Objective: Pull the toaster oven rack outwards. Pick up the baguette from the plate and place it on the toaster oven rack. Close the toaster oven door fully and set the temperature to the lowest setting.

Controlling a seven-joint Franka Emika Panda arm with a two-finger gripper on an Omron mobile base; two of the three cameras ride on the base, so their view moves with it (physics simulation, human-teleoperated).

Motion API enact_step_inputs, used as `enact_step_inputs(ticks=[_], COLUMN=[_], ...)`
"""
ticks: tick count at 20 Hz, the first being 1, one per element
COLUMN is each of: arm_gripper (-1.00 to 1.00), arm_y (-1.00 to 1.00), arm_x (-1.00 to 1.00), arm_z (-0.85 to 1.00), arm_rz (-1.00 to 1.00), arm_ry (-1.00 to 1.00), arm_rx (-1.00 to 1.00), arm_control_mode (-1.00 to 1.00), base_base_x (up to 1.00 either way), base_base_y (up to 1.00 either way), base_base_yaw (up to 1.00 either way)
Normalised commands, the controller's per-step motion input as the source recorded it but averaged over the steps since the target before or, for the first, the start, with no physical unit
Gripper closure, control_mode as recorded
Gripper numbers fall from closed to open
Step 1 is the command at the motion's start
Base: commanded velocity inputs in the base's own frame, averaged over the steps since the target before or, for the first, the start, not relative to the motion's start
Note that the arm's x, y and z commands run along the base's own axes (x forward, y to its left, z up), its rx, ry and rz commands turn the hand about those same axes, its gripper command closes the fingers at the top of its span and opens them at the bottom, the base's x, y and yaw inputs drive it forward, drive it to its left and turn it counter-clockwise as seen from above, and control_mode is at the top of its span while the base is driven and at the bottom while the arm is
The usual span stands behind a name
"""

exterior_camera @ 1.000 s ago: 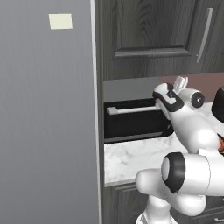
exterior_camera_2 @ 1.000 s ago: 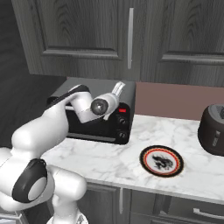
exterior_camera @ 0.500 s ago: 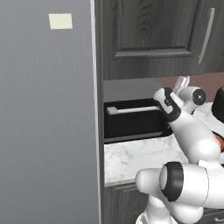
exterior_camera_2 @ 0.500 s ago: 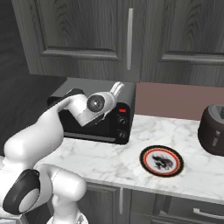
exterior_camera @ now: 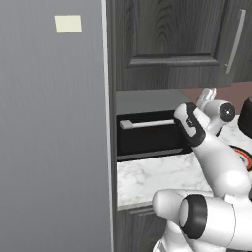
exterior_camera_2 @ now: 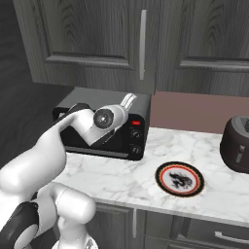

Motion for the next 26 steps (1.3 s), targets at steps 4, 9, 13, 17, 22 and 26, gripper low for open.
enact_step_inputs(ticks=[4,9,13,17,22,26], arm_gripper=[-1.00,-1.00,-1.00,-1.00,-1.00,-1.00], arm_y=[-0.01,-0.06,-0.02,0.00,-0.12,-0.18], arm_x=[0.00,0.00,0.07,0.02,-0.13,-0.26], arm_z=[-0.03,-0.35,-0.57,-0.10,-0.11,-0.04], arm_rz=[0.00,0.00,0.00,-0.01,-0.06,-0.08], arm_ry=[0.01,0.08,0.03,-0.02,-0.10,-0.12], arm_rx=[0.00,0.00,0.00,0.00,0.04,0.09], arm_control_mode=[-1.00,-1.00,-1.00,-1.00,-1.00,-1.00], base_base_x=[0.00,0.00,0.00,0.00,0.00,0.00], base_base_y=[0.00,0.00,0.00,0.00,0.00,0.00], base_base_yaw=[0.00,0.00,0.00,0.00,0.00,0.00])
